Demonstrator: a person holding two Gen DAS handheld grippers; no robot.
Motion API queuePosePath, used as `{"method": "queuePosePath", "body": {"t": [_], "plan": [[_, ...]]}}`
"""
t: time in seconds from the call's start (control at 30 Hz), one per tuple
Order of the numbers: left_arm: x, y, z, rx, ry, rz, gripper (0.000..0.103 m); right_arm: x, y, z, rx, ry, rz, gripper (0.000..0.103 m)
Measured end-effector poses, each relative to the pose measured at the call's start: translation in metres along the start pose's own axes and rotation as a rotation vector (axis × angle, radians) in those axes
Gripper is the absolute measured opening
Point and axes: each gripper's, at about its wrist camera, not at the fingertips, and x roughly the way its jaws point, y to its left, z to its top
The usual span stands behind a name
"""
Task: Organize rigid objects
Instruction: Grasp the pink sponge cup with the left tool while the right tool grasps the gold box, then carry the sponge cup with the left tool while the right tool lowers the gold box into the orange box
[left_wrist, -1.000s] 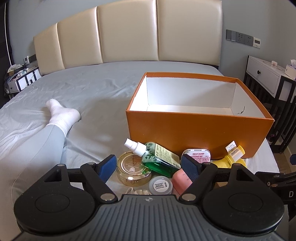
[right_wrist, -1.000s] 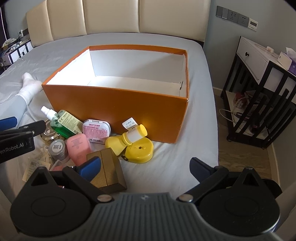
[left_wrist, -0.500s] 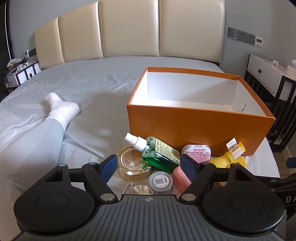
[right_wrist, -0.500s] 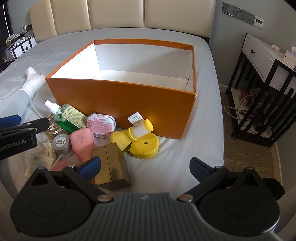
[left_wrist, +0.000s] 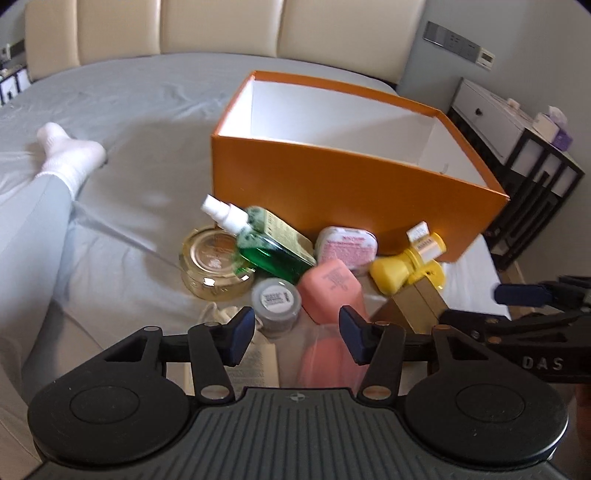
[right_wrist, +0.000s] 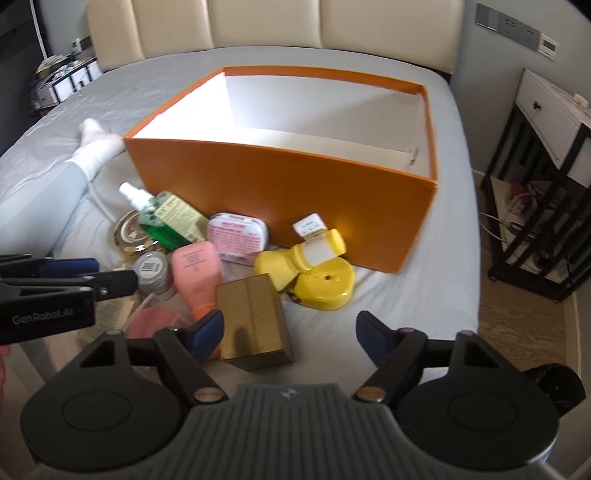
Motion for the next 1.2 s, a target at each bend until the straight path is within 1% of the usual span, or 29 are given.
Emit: {"method": "queuePosePath", "body": {"t": [0.07, 0.13, 0.17, 0.23, 0.27, 0.33, 0.43, 0.47, 0.5, 0.53, 0.63, 0.73, 0.77, 0.8, 0.83, 0.87, 0.9, 0.93, 1.07, 1.2], "plan": [[-0.003, 0.000, -0.004, 0.010, 0.016, -0.033, 0.062, 0.000, 0.005, 0.001, -0.024, -0.010, 0.024, 0.063], [-0.003, 0.000, -0.005, 0.013, 0.030, -0.056, 0.062, 0.001, 0.009, 0.003, -0.042, -0.008, 0.034, 0.059], [-0.002, 0.000, -0.005, 0.014, 0.039, -0.072, 0.063, 0.003, 0.010, 0.004, -0.046, -0.002, 0.040, 0.056], [0.001, -0.002, -0.005, 0.021, 0.073, -0.114, 0.067, 0.005, 0.013, 0.005, -0.051, 0.008, 0.064, 0.051], [0.003, -0.004, -0.005, 0.028, 0.090, -0.129, 0.067, 0.006, 0.014, 0.006, -0.056, 0.008, 0.073, 0.050], [0.007, -0.007, -0.005, 0.038, 0.117, -0.117, 0.068, 0.008, 0.018, 0.007, -0.075, 0.008, 0.058, 0.045], [0.015, -0.011, -0.006, 0.062, 0.156, -0.092, 0.069, 0.016, 0.018, 0.008, -0.068, 0.055, 0.036, 0.046], [0.017, -0.012, -0.007, 0.072, 0.171, -0.093, 0.070, 0.019, 0.017, 0.008, -0.058, 0.072, 0.036, 0.049], [0.019, -0.013, -0.008, 0.082, 0.186, -0.097, 0.073, 0.021, 0.016, 0.007, -0.050, 0.085, 0.033, 0.054], [0.021, -0.014, -0.010, 0.091, 0.203, -0.104, 0.078, 0.023, 0.014, 0.007, -0.042, 0.094, 0.036, 0.065], [0.028, -0.017, -0.013, 0.106, 0.227, -0.109, 0.079, 0.025, 0.014, 0.008, -0.041, 0.095, 0.041, 0.065], [0.032, -0.019, -0.014, 0.121, 0.234, -0.095, 0.077, 0.027, 0.018, 0.009, -0.059, 0.097, 0.044, 0.064], [0.033, -0.018, -0.014, 0.122, 0.236, -0.090, 0.074, 0.029, 0.020, 0.010, -0.066, 0.098, 0.047, 0.062], [0.033, -0.019, -0.014, 0.123, 0.239, -0.086, 0.074, 0.030, 0.021, 0.011, -0.073, 0.099, 0.045, 0.059], [0.033, -0.019, -0.014, 0.128, 0.240, -0.087, 0.074, 0.031, 0.022, 0.012, -0.078, 0.100, 0.043, 0.054], [0.033, -0.020, -0.014, 0.132, 0.239, -0.088, 0.072, 0.033, 0.022, 0.013, -0.081, 0.104, 0.043, 0.051], [0.032, -0.019, -0.015, 0.133, 0.240, -0.093, 0.070, 0.034, 0.022, 0.013, -0.080, 0.110, 0.046, 0.049], [0.031, -0.018, -0.015, 0.135, 0.240, -0.095, 0.069, 0.035, 0.021, 0.013, -0.077, 0.117, 0.051, 0.045], [0.026, -0.019, -0.014, 0.132, 0.224, -0.083, 0.069, 0.036, 0.019, 0.015, -0.064, 0.125, 0.061, 0.044], [0.014, -0.020, -0.009, 0.141, 0.177, -0.058, 0.069, 0.031, 0.016, 0.015, -0.040, 0.122, 0.075, 0.044]]}}
